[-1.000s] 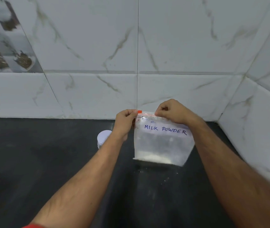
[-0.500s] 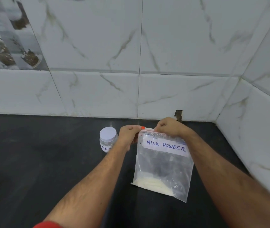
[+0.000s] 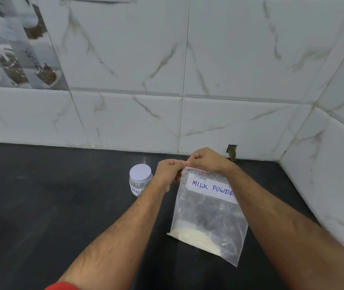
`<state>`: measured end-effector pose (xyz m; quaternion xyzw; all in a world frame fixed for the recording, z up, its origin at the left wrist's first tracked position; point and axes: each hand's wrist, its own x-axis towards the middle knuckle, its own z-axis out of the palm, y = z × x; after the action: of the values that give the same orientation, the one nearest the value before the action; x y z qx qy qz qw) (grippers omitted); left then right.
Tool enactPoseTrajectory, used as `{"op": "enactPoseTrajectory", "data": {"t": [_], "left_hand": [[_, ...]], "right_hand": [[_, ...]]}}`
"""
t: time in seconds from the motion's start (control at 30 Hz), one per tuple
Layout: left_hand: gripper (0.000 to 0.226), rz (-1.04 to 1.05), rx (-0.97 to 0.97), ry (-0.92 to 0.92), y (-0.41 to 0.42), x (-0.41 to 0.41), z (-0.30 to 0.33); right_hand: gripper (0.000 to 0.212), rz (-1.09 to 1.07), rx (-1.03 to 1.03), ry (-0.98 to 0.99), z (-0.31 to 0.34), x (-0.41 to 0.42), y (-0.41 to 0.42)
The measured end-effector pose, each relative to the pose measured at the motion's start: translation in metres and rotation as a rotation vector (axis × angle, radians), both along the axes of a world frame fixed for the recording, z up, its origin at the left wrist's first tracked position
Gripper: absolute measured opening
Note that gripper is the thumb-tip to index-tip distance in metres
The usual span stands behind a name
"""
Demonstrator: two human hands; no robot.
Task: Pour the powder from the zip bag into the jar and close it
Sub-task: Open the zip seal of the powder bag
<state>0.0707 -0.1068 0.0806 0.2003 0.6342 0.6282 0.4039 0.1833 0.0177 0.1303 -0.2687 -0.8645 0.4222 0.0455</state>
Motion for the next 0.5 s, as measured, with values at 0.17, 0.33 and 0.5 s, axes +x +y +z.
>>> {"op": "enactPoseTrajectory", "data": {"t": [0.17,0.33,0.5], "left_hand": [[0.016,0.078,-0.041,0.152,0.003,0.002,-0.005],[0.015,0.107,-0.086,0.273,0.007,0.0,-0.011],[0.015,0.113,-0.099,0.359,0.011,0.002,-0.014]], "right_hand": [[0.016,0.003,0.095,-0.07,-0.002,-0.01,-0.001],[0.017,-0.006,0.151,-0.103,-0.006,-0.012,-0.005],[0.019,-0.042,0.206,-0.095,-0.008,-0.01,-0.013]]}}
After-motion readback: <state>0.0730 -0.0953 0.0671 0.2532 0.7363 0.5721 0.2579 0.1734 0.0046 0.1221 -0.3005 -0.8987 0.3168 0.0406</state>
